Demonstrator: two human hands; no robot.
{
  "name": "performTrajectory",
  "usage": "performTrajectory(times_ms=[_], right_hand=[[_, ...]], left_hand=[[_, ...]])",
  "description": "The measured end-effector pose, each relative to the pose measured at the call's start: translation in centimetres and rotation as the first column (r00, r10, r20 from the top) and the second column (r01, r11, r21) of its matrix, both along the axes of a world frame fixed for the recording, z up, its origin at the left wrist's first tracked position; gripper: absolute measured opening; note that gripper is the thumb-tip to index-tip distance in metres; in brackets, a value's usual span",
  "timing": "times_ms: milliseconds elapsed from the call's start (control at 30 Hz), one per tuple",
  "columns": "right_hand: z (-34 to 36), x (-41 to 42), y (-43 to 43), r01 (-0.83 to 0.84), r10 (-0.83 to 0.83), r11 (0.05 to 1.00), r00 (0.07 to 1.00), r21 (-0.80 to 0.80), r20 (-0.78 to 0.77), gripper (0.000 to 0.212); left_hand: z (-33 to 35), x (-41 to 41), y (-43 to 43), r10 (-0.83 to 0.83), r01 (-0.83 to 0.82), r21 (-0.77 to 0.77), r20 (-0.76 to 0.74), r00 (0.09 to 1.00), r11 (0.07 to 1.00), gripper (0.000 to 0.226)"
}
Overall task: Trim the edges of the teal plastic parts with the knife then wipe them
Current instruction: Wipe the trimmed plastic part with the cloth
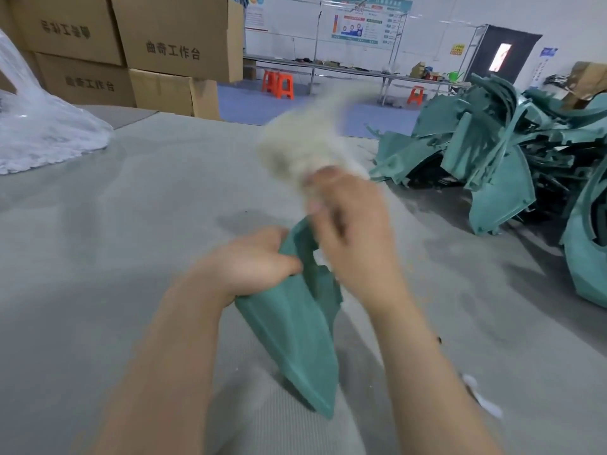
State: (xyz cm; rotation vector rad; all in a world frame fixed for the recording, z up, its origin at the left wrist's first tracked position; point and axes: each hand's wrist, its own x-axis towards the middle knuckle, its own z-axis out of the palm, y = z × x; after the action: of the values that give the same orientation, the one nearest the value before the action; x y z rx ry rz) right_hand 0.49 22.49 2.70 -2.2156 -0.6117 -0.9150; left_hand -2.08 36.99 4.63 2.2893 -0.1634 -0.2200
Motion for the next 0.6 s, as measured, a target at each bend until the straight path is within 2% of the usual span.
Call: performTrajectory(times_ms=[33, 67, 100, 167, 233, 367, 500, 600], right_hand=[[-0.6, -0.3, 0.8, -0.038, 0.026, 0.989, 0.996, -0.146, -0.088, 0.035], [-1.1, -0.4, 1.3, -0.045, 0.019, 0.984, 0.989, -0.17, -0.148, 0.037], [-1.3, -0.3, 1.5, -0.021, 0.002, 0.991, 0.99, -0.135, -0.141, 0.037], [-1.3, 0.0, 1.5, 0.099, -0.1, 0.994, 0.995, -0.04, -0.017, 0.04], [-1.5, 0.5, 1.3, 0.189, -0.188, 0.982, 0.982, -0.005, 0.006, 0.041], [-1.8, 2.4, -0.1, 0.327, -0.32, 0.945, 0.928, 0.005, -0.188, 0.05], [-1.7, 3.6, -0.9, 0.422, -0.402, 0.906, 0.884, 0.036, -0.241, 0.055], [-2.0, 4.0, -1.9, 0.496, -0.491, 0.865, 0.802, -0.079, -0.341, 0.052]], left_hand=[[0.5, -0.1, -0.2, -0.021, 0.02, 0.035, 0.031, 0.999, 0.999, 0.014], [0.9, -0.3, -0.3, -0.043, 0.04, 0.069, 0.042, 0.998, 0.997, 0.017], [1.1, -0.6, -0.4, -0.063, 0.061, 0.082, 0.034, 0.997, 0.995, 0.018], [1.4, -1.3, -0.5, -0.082, 0.083, 0.071, -0.012, 0.997, 0.994, 0.01], [1.4, -1.8, -0.7, -0.092, 0.095, 0.136, -0.029, 0.995, 0.986, 0.009], [1.5, -2.4, -0.7, -0.129, 0.125, 0.329, -0.009, 0.992, 0.936, 0.015], [1.5, -2.5, -0.7, -0.126, 0.118, 0.401, -0.006, 0.992, 0.909, 0.016], [2.0, -2.5, 0.4, -0.078, 0.067, 0.468, 0.006, 0.997, 0.881, 0.014]])
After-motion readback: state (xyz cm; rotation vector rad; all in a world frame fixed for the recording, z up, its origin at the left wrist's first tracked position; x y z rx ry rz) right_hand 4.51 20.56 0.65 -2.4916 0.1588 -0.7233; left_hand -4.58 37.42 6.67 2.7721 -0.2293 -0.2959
